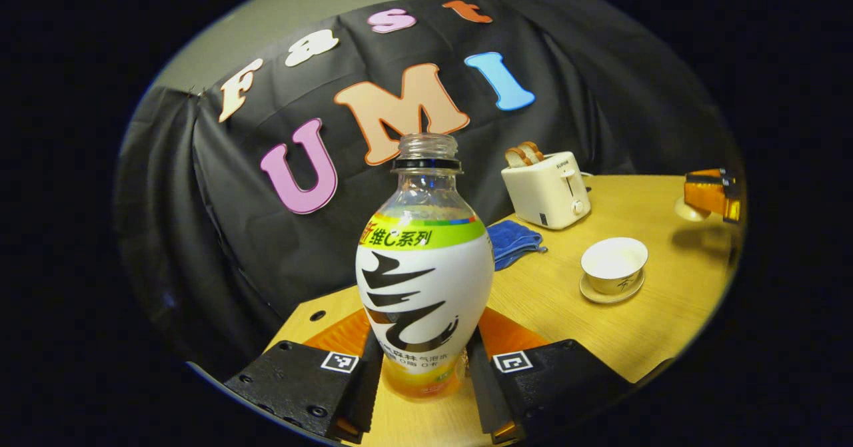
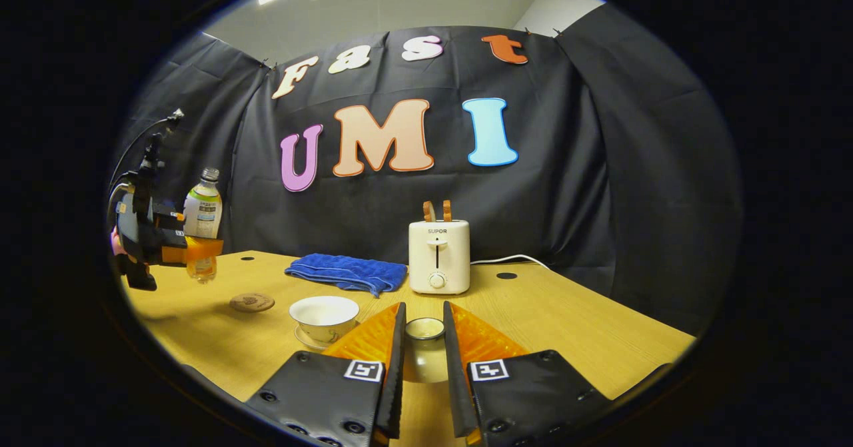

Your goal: Open the teacup lid with one hand, grasp the water bottle and pour water into the teacup with the other hand; after pouring, place the water bottle on the coaster and then close the teacup lid.

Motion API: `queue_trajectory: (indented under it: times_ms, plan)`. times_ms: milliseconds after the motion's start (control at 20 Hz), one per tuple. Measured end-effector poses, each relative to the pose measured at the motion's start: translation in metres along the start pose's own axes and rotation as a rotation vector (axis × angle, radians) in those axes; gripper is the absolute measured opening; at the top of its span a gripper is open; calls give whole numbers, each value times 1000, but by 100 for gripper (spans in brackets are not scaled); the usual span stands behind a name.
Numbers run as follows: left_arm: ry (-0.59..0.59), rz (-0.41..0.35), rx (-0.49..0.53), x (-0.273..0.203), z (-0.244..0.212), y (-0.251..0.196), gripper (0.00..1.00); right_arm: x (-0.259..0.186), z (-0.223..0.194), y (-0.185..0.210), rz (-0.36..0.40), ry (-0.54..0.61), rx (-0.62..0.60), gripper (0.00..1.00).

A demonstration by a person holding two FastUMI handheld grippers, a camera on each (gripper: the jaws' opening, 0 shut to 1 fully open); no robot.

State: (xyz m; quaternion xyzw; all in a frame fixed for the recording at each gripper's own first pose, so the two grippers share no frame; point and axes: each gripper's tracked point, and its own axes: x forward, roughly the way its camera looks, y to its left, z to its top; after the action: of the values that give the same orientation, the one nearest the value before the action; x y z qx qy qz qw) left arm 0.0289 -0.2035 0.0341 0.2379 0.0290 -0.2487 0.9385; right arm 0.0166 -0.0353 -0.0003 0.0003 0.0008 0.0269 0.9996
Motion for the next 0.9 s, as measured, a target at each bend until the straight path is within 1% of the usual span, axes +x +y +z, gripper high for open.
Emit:
queue_trajectory:
  times_ms: [350, 450, 650, 800, 900]
  plan:
    - [78, 0, 356, 14, -3, -30, 58, 1, 1, -16, -38, -1, -1, 33]
    - [103, -9, 438, 22, -9, -44, 58, 2, 1, -21, -47, -2, -2, 33]
    - [172, -55, 581, 26, -27, -68, 57, 1, 2, -29, -67, -3, -2, 33]
    - [210, -58, 707, 33, -31, -72, 57, 1, 1, -28, -67, -3, -3, 33]
    - [207, -48, 783, 34, -28, -70, 57, 1, 1, -29, -67, -3, -3, 33]
